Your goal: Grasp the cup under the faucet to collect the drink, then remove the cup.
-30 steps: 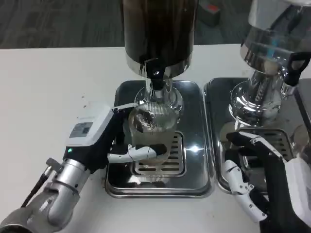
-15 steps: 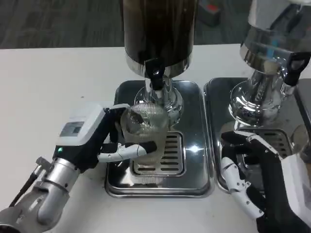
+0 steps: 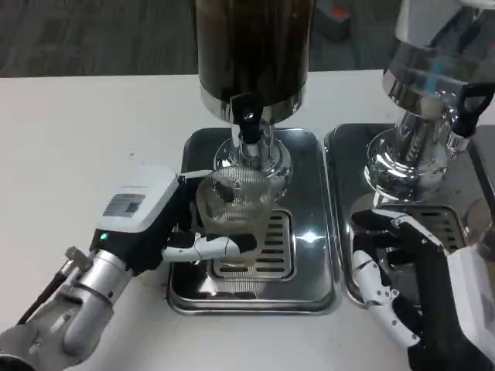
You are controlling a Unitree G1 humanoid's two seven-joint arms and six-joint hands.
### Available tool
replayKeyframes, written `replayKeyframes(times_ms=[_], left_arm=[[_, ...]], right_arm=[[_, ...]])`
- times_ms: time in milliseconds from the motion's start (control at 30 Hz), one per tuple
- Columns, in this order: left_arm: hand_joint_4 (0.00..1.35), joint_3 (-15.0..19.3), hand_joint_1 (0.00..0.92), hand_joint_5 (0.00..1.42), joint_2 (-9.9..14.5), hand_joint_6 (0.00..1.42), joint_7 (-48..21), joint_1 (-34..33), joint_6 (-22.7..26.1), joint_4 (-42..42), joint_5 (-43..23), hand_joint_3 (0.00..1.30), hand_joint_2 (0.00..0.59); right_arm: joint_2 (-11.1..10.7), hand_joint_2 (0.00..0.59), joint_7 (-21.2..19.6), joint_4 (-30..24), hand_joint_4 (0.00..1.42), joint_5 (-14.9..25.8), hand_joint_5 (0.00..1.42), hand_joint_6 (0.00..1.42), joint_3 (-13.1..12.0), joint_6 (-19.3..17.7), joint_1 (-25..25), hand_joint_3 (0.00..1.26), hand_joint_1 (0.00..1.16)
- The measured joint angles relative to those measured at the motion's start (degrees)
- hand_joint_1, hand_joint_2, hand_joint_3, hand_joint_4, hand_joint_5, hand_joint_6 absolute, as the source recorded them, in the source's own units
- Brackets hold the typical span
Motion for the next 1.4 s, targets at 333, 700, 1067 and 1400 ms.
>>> replayKeyframes(times_ms=[333,700,1067,1400], left_arm=[[0.78,-0.18,0.107,0.93,-0.54,1.14,0.44,0.31,0.77,-3.7,1.86,0.46,0.057],[0.7,1.11,0.063,0.85,1.73,1.03,0.63,2.34,1.72,-4.84,1.61,0.42,0.042],[0.49,4.59,0.003,0.61,3.4,0.76,3.25,6.09,0.71,-7.97,1.11,0.27,0.017],[0.39,12.15,0.0,0.44,8.49,0.54,2.79,13.33,-5.41,-17.66,-5.6,0.31,0.052]], right_arm=[[-0.01,0.438,0.0,0.23,0.38,0.11,0.43,0.49,0.04,0.0,0.05,0.46,0.29],[0.0,0.438,0.0,0.72,0.39,0.65,0.44,0.49,0.04,0.0,-0.09,0.47,0.29],[-0.05,0.438,0.01,1.19,0.39,0.86,0.43,0.49,0.01,0.02,-0.71,0.48,0.29],[0.04,0.438,-0.01,1.2,0.39,1.02,0.43,0.49,0.03,0.03,-0.66,0.48,0.29]])
